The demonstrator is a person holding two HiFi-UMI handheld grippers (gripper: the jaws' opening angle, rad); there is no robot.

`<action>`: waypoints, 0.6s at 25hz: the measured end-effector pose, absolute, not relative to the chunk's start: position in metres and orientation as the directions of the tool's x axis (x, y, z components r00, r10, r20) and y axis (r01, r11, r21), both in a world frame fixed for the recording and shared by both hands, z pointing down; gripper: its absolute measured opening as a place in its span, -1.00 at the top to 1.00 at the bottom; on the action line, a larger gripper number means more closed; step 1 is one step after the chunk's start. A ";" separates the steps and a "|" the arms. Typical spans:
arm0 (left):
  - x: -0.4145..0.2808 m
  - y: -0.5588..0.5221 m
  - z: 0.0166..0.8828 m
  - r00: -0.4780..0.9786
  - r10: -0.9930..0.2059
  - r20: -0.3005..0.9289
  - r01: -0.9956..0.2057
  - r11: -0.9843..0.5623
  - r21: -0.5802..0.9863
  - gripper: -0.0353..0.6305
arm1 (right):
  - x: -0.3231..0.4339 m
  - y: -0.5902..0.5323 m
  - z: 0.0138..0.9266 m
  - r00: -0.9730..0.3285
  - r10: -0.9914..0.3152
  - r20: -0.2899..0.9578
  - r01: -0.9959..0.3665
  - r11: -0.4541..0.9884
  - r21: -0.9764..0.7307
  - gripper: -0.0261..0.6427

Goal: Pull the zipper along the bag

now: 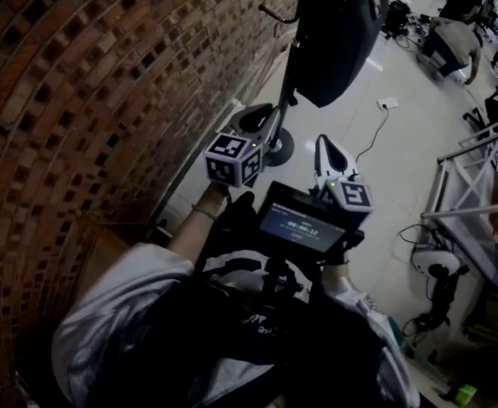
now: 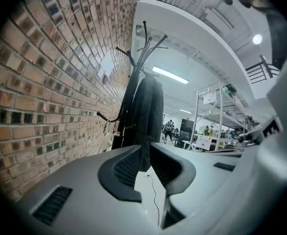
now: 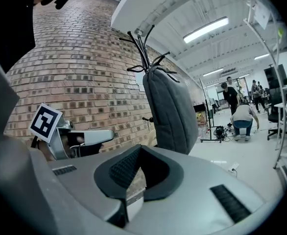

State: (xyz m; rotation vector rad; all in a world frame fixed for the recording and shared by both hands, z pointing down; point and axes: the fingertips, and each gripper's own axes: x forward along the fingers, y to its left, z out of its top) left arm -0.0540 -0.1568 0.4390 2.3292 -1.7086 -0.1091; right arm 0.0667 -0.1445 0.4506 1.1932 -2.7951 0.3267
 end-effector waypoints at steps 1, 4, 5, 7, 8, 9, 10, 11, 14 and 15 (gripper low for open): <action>-0.052 -0.154 0.441 0.308 -0.947 0.088 -0.930 -0.280 0.239 0.71 | 0.067 -0.142 0.450 -0.694 -0.702 0.159 -0.720 0.675 -0.160 0.93; -0.049 -0.147 0.444 0.299 -0.951 0.083 -0.937 -0.276 0.212 0.71 | 0.066 -0.136 0.450 -0.702 -0.696 0.151 -0.712 0.682 -0.164 0.93; -0.049 -0.145 0.444 0.294 -0.952 0.081 -0.940 -0.273 0.206 0.71 | 0.066 -0.135 0.450 -0.704 -0.695 0.149 -0.710 0.684 -0.166 0.93; -0.049 -0.144 0.446 0.288 -0.954 0.081 -0.942 -0.267 0.202 0.71 | 0.064 -0.133 0.451 -0.709 -0.690 0.145 -0.705 0.689 -0.168 0.93; -0.050 -0.143 0.446 0.284 -0.955 0.081 -0.943 -0.263 0.206 0.71 | 0.063 -0.133 0.451 -0.712 -0.687 0.144 -0.702 0.692 -0.167 0.93; -0.050 -0.142 0.446 0.277 -0.957 0.081 -0.943 -0.255 0.211 0.71 | 0.062 -0.132 0.451 -0.715 -0.685 0.143 -0.699 0.695 -0.166 0.93; -0.051 -0.142 0.445 0.270 -0.960 0.079 -0.944 -0.248 0.216 0.71 | 0.061 -0.132 0.451 -0.717 -0.682 0.143 -0.697 0.698 -0.165 0.93; -0.051 -0.142 0.444 0.270 -0.960 0.075 -0.944 -0.248 0.215 0.71 | 0.060 -0.132 0.450 -0.719 -0.681 0.142 -0.695 0.700 -0.164 0.93; -0.050 -0.140 0.442 0.272 -0.959 0.076 -0.945 -0.251 0.211 0.71 | 0.059 -0.131 0.449 -0.721 -0.678 0.140 -0.692 0.703 -0.164 0.93; -0.051 -0.138 0.443 0.263 -0.961 0.088 -0.946 -0.239 0.217 0.71 | 0.059 -0.131 0.449 -0.722 -0.678 0.139 -0.692 0.703 -0.166 0.93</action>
